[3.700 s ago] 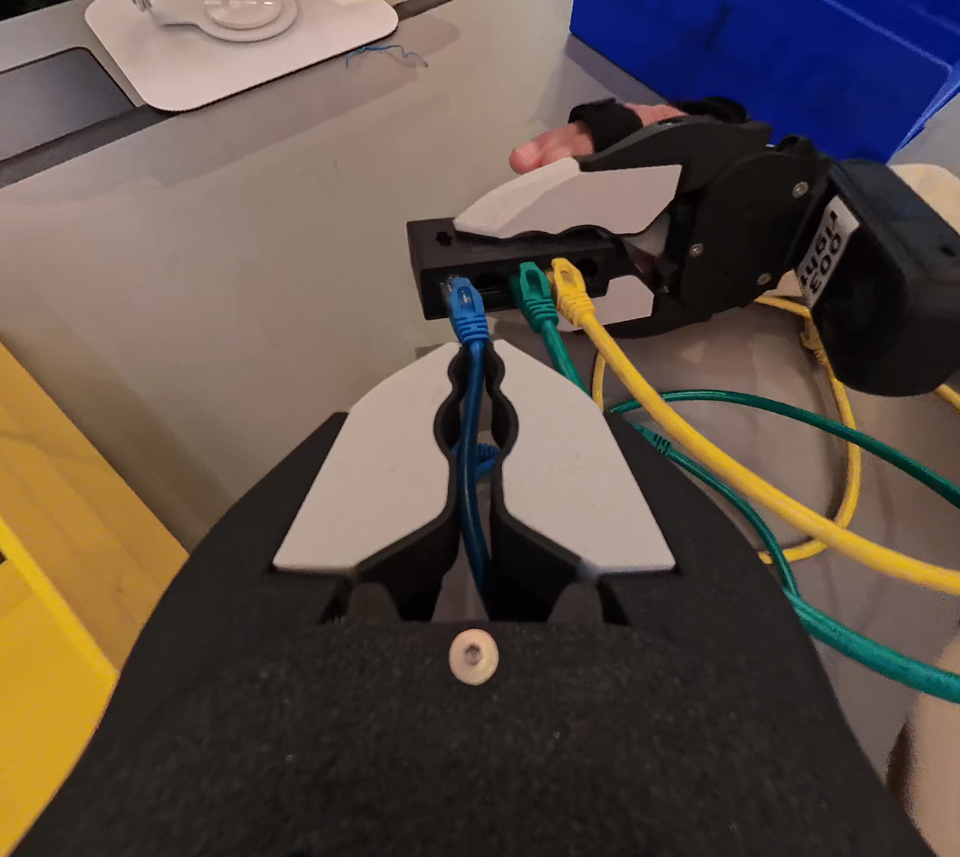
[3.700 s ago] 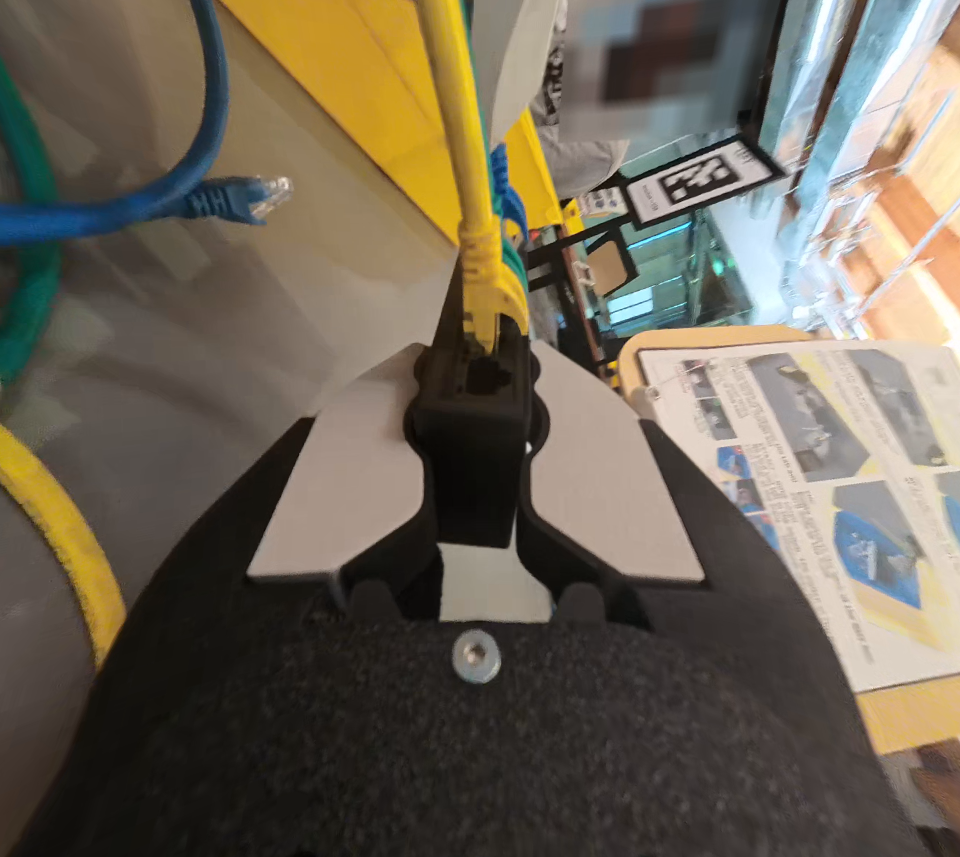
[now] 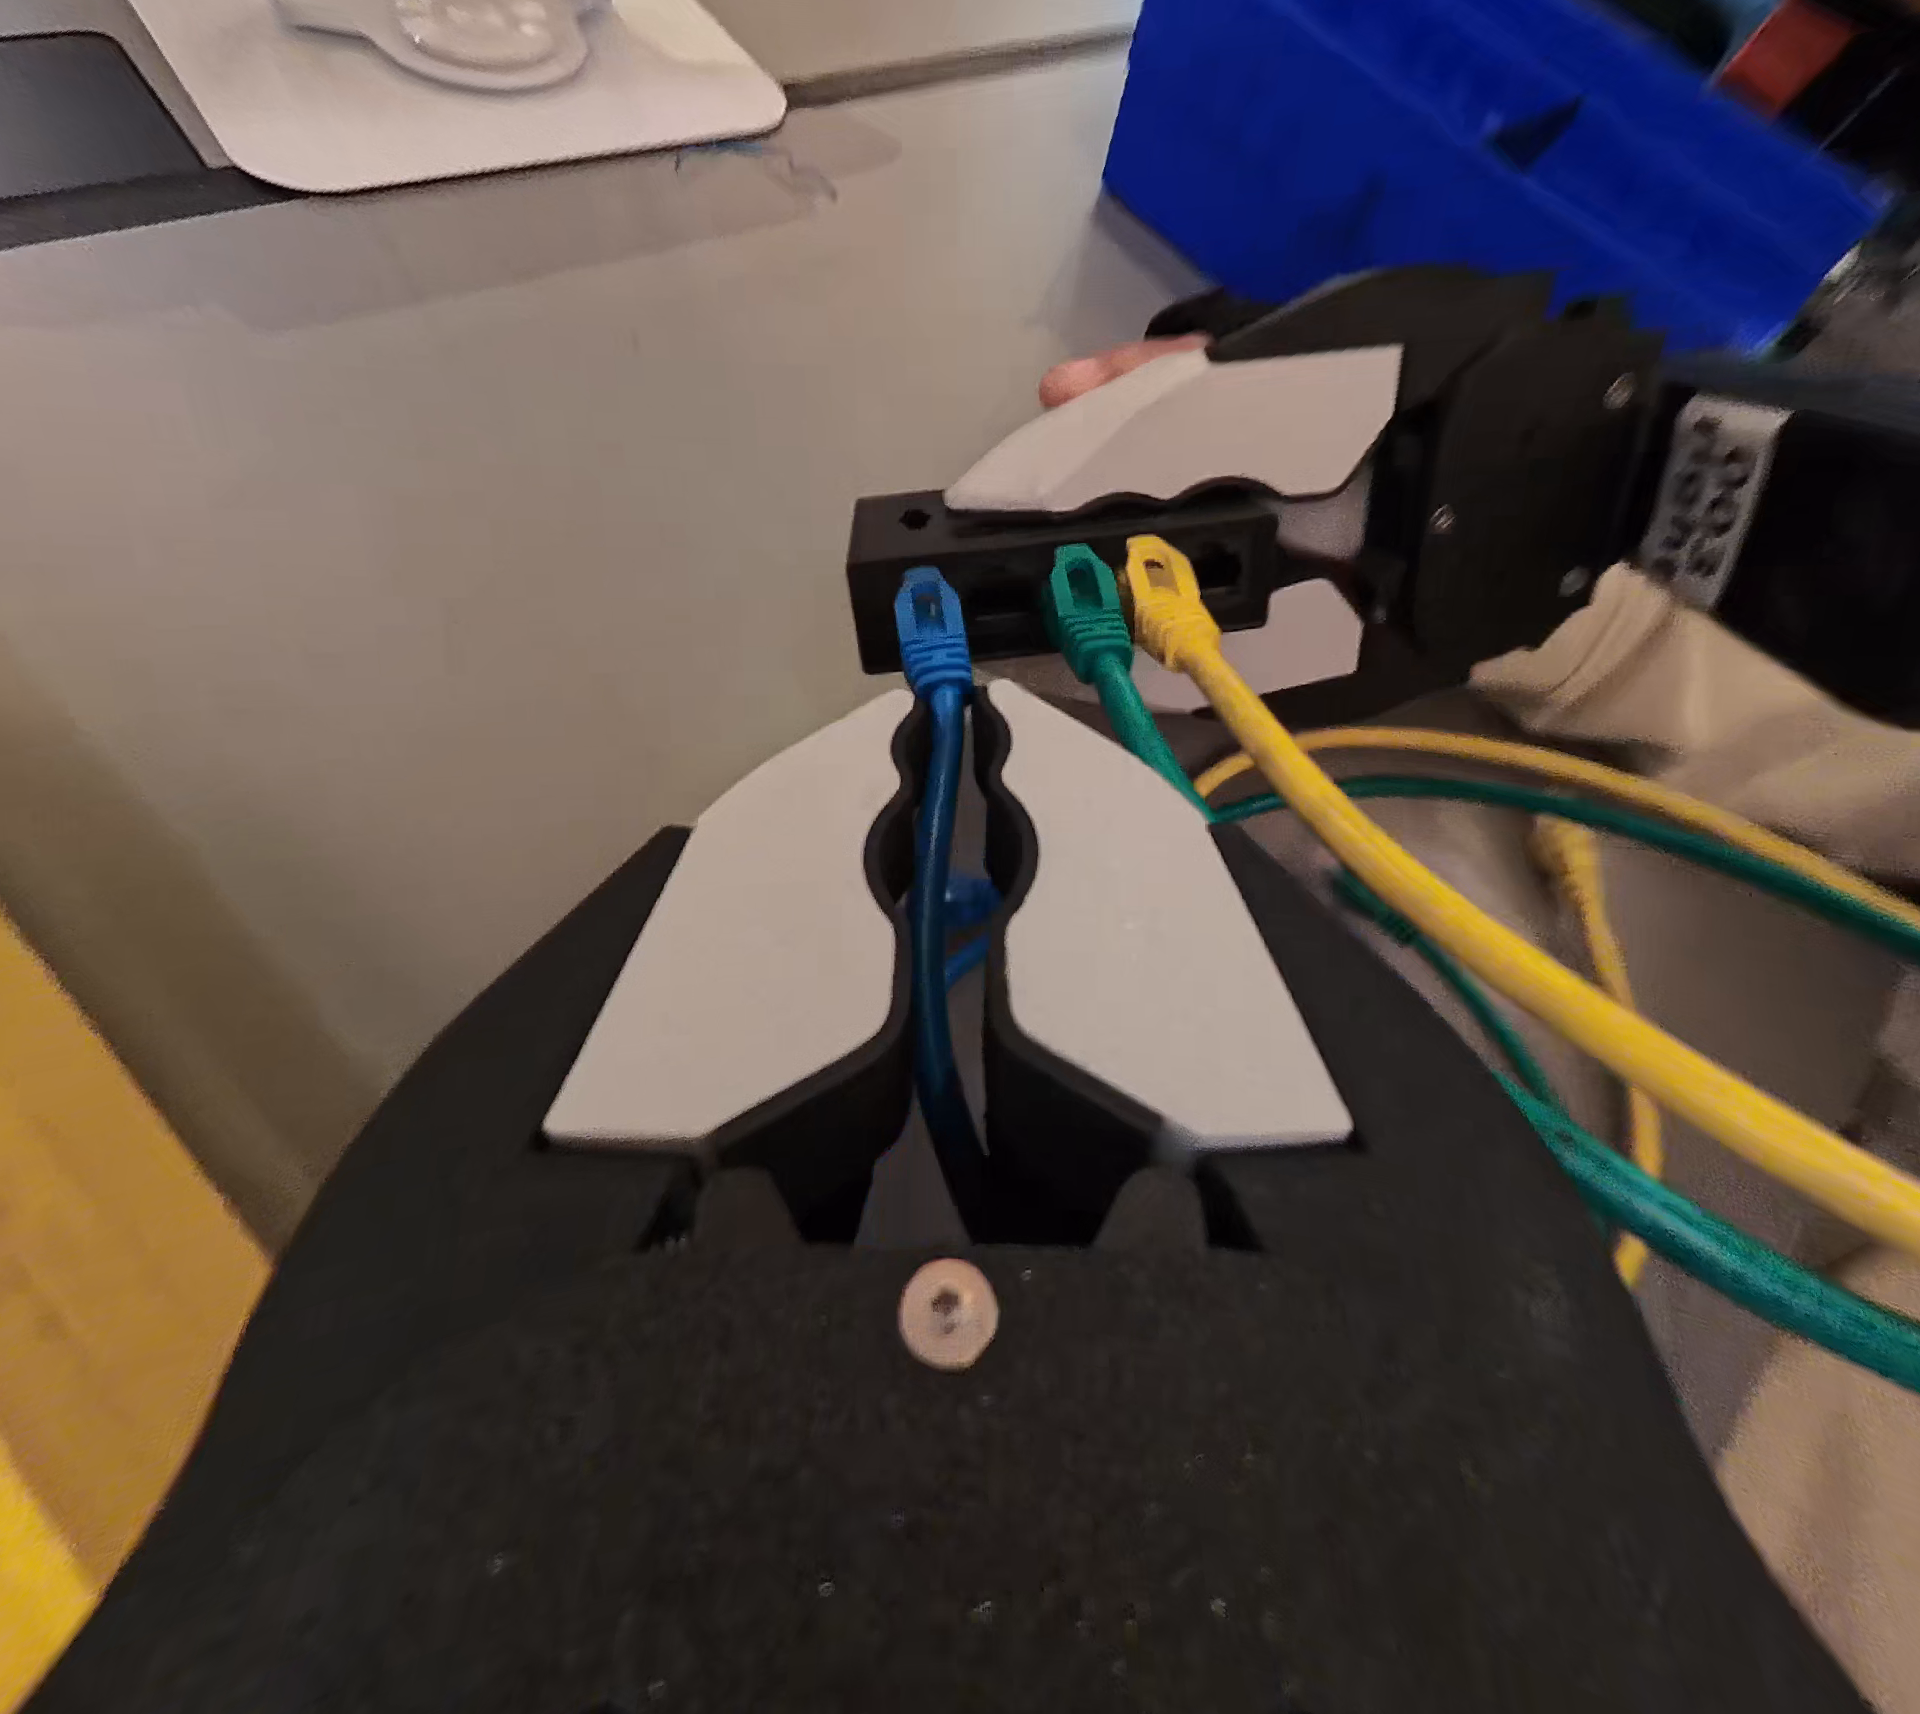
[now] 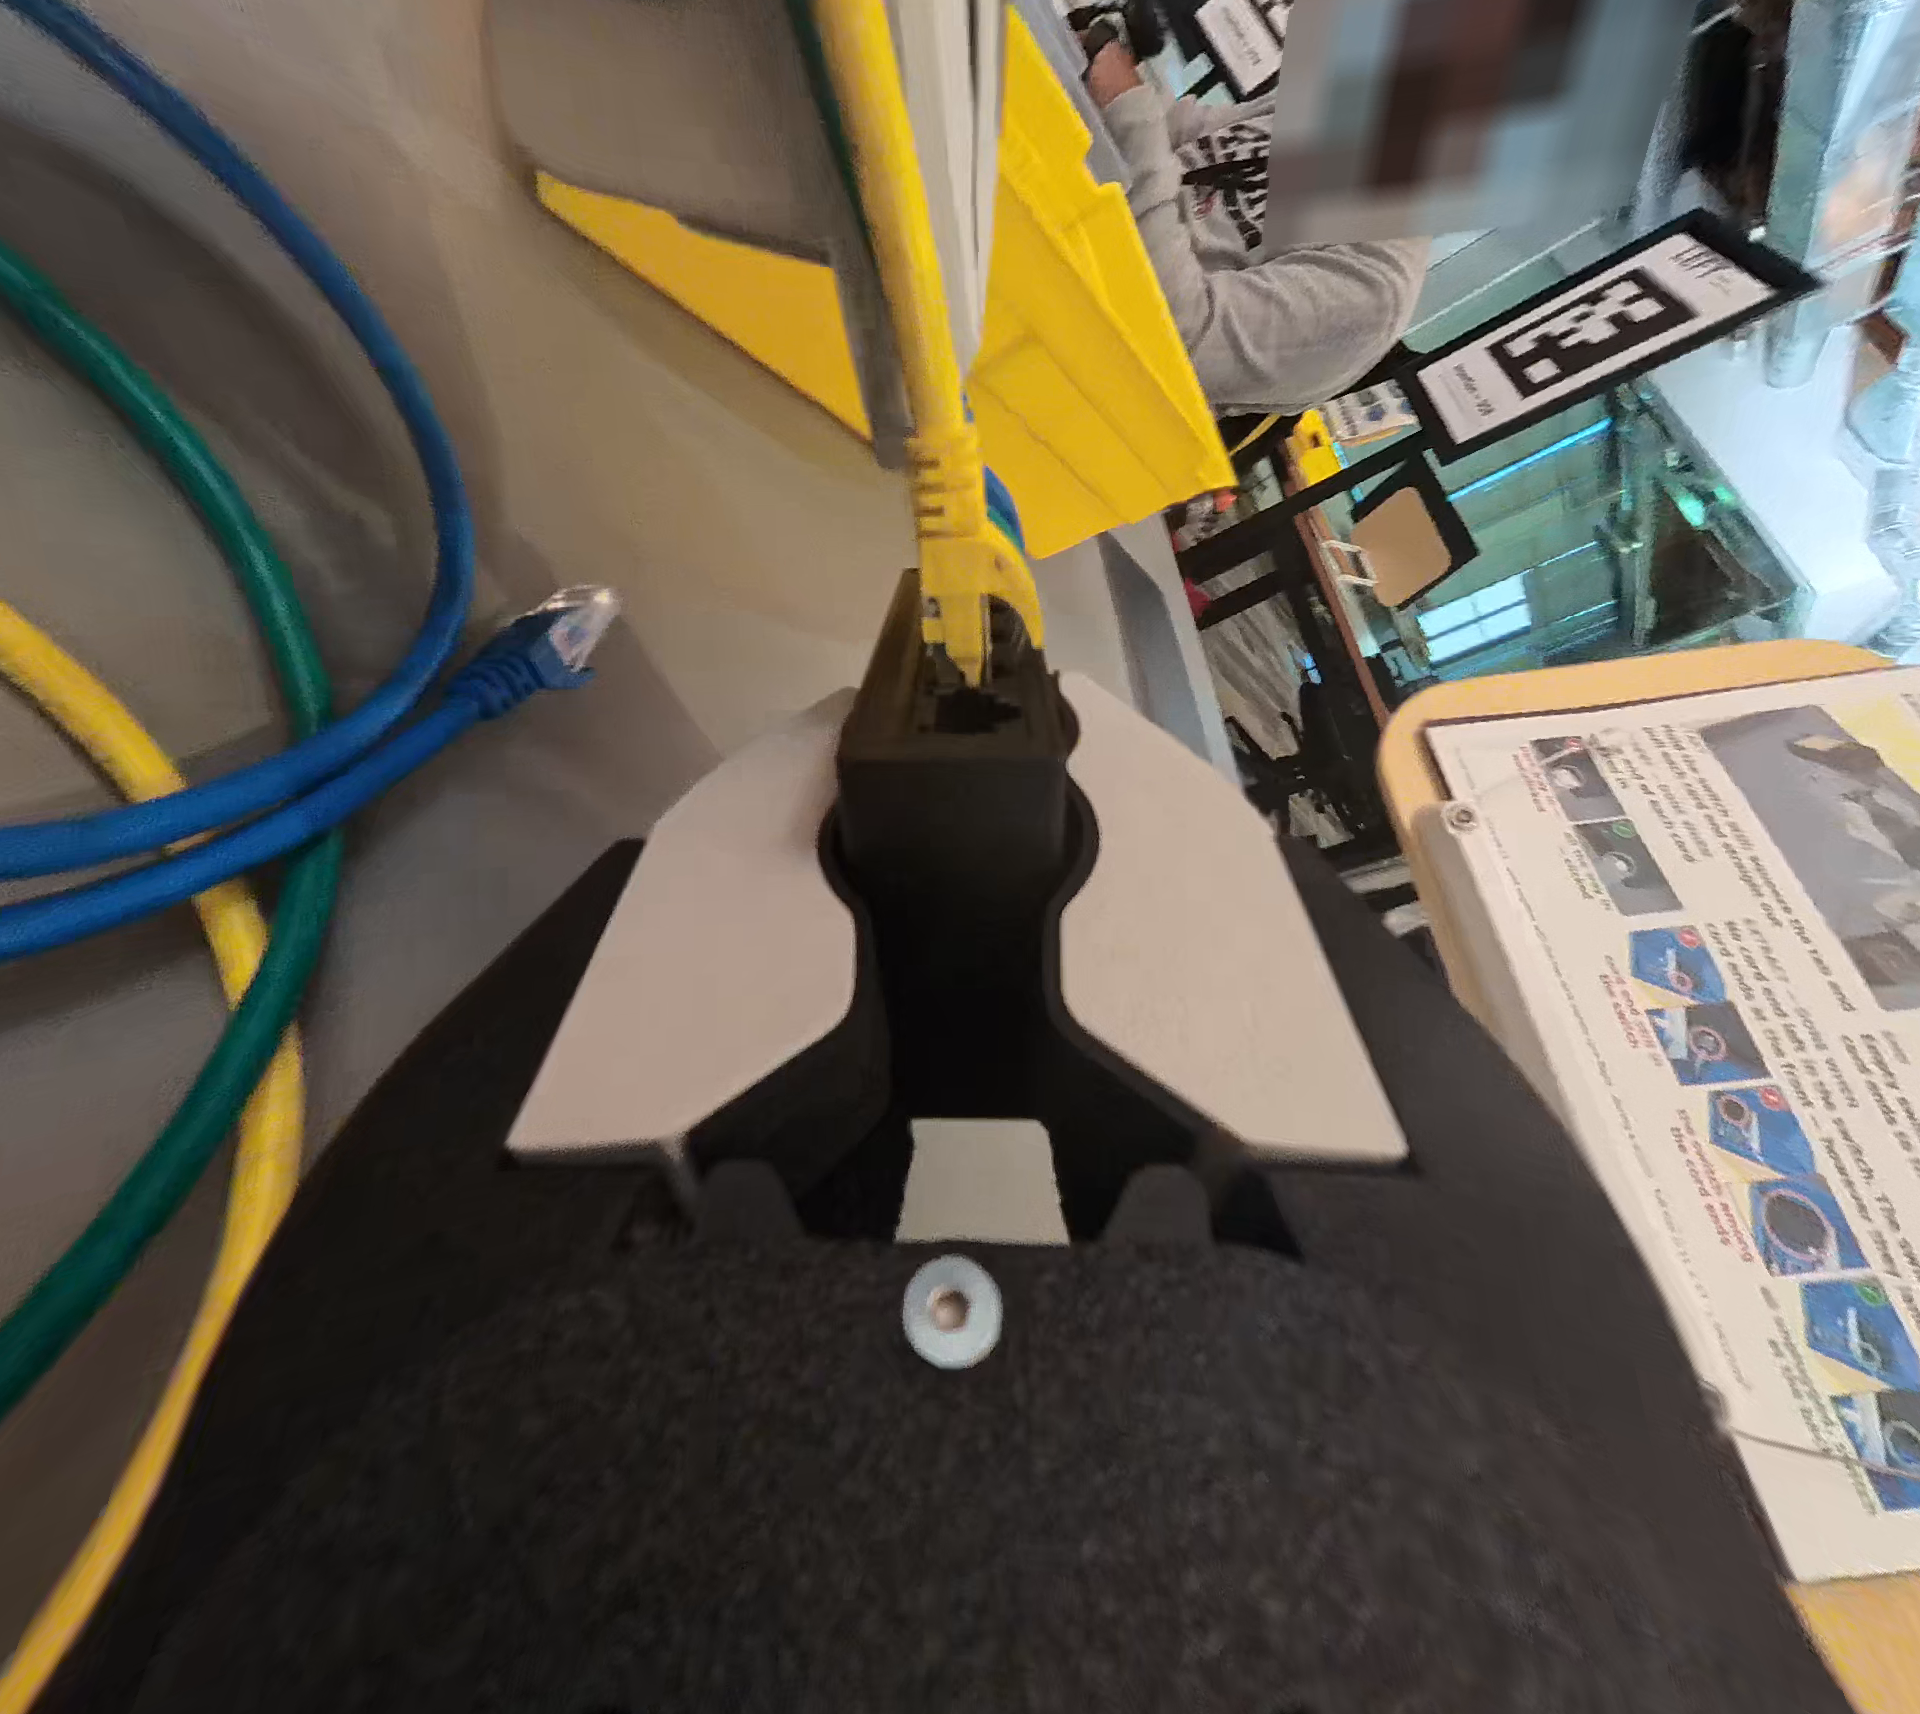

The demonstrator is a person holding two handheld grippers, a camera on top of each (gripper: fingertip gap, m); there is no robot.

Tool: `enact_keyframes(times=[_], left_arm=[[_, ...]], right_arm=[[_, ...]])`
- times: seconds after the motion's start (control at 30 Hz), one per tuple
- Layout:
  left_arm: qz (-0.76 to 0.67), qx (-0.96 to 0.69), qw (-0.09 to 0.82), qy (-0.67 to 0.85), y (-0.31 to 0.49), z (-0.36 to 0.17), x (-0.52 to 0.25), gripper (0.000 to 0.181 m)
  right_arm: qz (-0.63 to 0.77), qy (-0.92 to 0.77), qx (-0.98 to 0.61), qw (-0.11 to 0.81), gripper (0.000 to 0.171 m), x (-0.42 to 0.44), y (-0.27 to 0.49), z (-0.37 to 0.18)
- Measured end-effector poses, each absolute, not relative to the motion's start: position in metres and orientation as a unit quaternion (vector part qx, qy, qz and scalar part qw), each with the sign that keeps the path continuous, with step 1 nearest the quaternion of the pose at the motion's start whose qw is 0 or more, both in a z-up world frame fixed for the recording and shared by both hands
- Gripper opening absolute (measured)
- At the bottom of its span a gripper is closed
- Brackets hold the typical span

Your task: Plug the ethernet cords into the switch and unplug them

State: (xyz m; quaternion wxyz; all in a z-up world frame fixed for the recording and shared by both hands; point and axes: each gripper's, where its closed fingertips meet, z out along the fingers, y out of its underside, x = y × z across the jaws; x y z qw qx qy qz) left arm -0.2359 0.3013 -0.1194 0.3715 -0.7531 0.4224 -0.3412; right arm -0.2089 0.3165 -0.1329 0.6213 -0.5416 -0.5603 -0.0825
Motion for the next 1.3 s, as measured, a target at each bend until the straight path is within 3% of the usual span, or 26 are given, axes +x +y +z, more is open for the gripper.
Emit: enact_keyframes(times=[0.03, 0.23, 0.33, 0.47, 0.6, 0.77, 0.9, 1.1, 1.3], left_arm=[[-0.362, -0.751, 0.372, 0.407, 0.301, -0.116, -0.234, 0.007], [-0.419, -0.737, 0.351, 0.398, 0.293, -0.105, -0.232, 0.019], [-0.453, -0.71, 0.351, 0.409, 0.284, -0.087, -0.231, 0.034], [-0.486, -0.65, 0.397, 0.428, 0.275, -0.042, -0.239, 0.033], [-0.492, -0.593, 0.438, 0.463, 0.265, -0.007, -0.25, 0.045], [-0.532, -0.552, 0.457, 0.451, 0.262, 0.019, -0.262, 0.041], [-0.548, -0.556, 0.429, 0.454, 0.259, 0.007, -0.257, 0.046], [-0.509, -0.556, 0.413, 0.51, 0.261, -0.044, -0.256, 0.049], [-0.429, -0.511, 0.463, 0.583, 0.241, -0.067, -0.237, 0.035]], right_arm=[[-0.081, -0.555, -0.538, 0.629, 0.03, -0.207, 0.317, -0.129], [-0.021, -0.541, -0.548, 0.637, 0.031, -0.207, 0.316, -0.128], [0.044, -0.525, -0.549, 0.649, 0.03, -0.207, 0.312, -0.121], [0.098, -0.514, -0.545, 0.655, 0.031, -0.208, 0.307, -0.115], [0.162, -0.516, -0.521, 0.66, 0.03, -0.216, 0.293, -0.107], [0.219, -0.516, -0.507, 0.655, 0.03, -0.224, 0.282, -0.104], [0.238, -0.513, -0.496, 0.659, 0.03, -0.225, 0.276, -0.099], [0.387, -0.483, -0.459, 0.637, 0.03, -0.233, 0.251, -0.081], [0.505, -0.44, -0.437, 0.601, 0.03, -0.238, 0.235, -0.064]])
